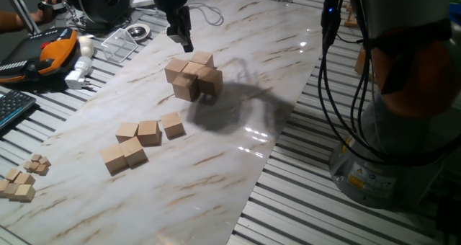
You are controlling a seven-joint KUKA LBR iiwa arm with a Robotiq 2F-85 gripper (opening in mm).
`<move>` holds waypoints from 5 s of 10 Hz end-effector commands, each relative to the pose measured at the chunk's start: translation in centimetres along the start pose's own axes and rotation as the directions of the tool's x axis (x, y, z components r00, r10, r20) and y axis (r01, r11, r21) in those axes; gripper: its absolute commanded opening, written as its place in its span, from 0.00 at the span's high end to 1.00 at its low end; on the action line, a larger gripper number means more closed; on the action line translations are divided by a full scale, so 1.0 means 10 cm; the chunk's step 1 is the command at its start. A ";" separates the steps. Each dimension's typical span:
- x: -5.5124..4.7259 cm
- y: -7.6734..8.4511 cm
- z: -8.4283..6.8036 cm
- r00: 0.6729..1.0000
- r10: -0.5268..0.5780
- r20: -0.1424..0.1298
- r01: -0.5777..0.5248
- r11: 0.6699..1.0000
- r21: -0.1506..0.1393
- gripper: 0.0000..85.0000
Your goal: Stack the blocks into a cross shape
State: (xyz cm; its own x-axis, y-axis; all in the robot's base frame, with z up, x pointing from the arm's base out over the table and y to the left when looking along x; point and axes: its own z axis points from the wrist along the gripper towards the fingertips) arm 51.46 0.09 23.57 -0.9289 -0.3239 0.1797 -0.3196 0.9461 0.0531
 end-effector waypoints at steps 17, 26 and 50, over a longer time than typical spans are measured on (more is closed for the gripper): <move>-0.44 0.88 0.83 0.900 0.435 0.022 -0.433 0.899 -0.068 0.20; -0.77 1.22 1.64 0.789 0.605 0.107 -0.597 0.796 -0.100 0.00; -0.78 0.88 1.84 0.811 0.553 0.192 -0.547 0.832 -0.091 0.40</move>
State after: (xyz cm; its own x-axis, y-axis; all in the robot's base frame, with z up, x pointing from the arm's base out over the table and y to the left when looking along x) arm 52.47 10.84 4.54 -0.9659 0.2587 -0.0133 0.2582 0.9655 0.0348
